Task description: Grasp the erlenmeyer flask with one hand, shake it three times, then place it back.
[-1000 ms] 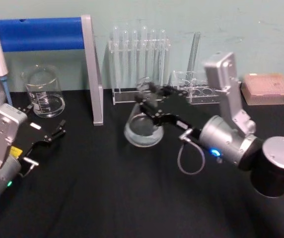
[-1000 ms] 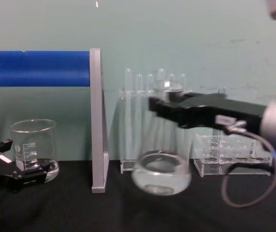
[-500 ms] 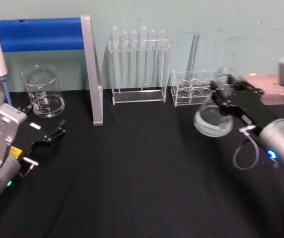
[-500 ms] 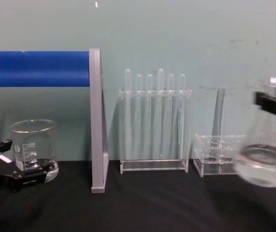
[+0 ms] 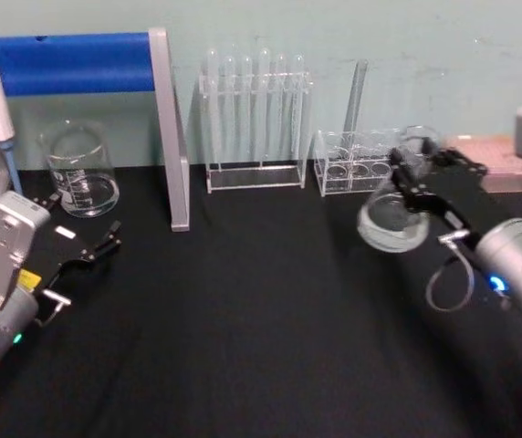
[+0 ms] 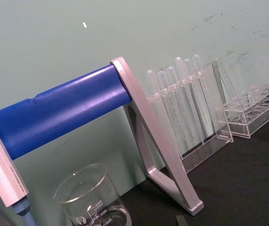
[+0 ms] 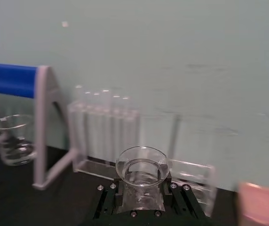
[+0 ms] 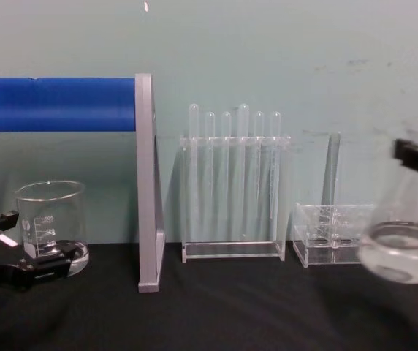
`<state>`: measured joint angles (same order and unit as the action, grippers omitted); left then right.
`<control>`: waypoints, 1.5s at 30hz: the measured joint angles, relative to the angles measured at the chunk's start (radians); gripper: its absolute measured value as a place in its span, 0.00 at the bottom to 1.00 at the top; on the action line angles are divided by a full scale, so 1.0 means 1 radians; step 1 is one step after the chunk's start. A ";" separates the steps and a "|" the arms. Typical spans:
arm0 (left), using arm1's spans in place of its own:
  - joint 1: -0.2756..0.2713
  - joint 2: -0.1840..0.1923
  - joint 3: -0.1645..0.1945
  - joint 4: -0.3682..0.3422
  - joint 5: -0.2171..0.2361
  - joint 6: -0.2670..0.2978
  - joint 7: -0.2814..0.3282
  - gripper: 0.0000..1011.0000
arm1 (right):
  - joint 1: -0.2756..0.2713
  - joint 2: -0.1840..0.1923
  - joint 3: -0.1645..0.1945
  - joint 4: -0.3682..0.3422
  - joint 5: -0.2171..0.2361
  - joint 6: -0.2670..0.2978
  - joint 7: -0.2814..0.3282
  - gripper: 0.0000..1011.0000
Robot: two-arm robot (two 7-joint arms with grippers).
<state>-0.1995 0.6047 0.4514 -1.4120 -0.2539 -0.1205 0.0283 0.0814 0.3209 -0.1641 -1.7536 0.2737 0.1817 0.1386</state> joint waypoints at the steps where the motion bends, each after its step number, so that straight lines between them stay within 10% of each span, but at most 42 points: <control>1: 0.000 0.000 0.000 0.000 0.000 0.000 0.000 0.99 | 0.007 -0.002 -0.007 0.006 -0.001 0.000 0.011 0.44; 20: 0.000 0.000 0.000 0.000 0.000 0.000 0.000 0.99 | 0.221 -0.035 -0.274 0.185 0.040 -0.039 0.328 0.44; 45: 0.000 0.000 0.000 0.000 0.000 0.000 0.000 0.99 | 0.252 0.014 -0.303 0.207 0.112 -0.057 0.329 0.45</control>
<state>-0.1995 0.6047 0.4514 -1.4120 -0.2539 -0.1205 0.0283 0.3331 0.3352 -0.4666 -1.5470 0.3853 0.1246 0.4675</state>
